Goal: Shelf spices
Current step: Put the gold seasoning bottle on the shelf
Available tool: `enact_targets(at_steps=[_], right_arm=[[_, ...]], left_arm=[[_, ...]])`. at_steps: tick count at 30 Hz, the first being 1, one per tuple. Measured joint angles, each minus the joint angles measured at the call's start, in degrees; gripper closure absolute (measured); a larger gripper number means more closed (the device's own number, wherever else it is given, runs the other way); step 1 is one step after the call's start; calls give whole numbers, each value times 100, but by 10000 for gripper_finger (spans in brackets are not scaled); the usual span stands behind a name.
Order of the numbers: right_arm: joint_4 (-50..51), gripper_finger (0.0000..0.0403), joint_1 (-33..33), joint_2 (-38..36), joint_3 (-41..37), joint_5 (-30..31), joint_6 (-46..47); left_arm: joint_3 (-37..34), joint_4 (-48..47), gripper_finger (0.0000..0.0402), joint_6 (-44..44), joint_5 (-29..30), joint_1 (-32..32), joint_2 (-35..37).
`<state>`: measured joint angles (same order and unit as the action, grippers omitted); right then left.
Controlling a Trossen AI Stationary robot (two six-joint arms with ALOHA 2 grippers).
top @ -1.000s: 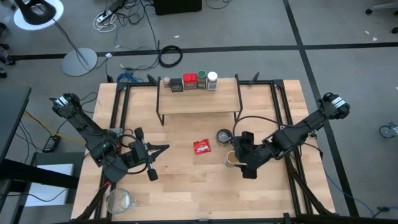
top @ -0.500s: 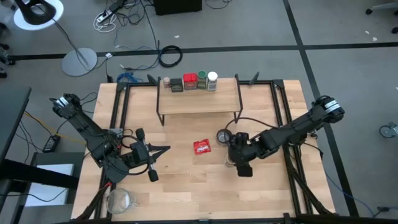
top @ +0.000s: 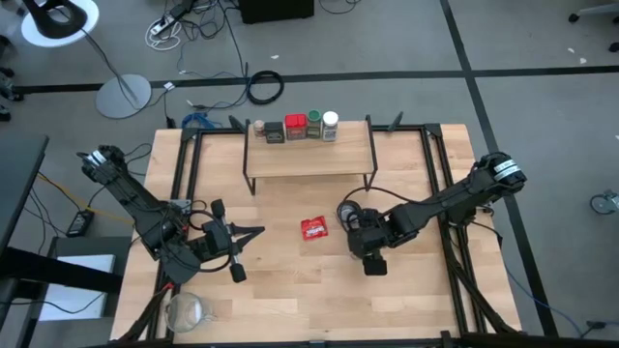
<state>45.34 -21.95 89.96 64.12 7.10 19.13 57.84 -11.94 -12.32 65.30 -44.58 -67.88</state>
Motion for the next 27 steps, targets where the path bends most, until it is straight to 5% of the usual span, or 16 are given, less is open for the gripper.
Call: enact_targets(at_steps=[5, 15, 27], right_arm=[[-59, 127, 3, -6, 0, -185, -36], [18, 127, 3, -11, 135, -250, 14], [1581, 127, -2, -126, 1738, 519, -364]], left_arm=[[0, 0, 398, 0, 0, 2, 0], [0, 9, 398, 0, 0, 4, 0], [0, 9, 398, 0, -44, 4, 0]])
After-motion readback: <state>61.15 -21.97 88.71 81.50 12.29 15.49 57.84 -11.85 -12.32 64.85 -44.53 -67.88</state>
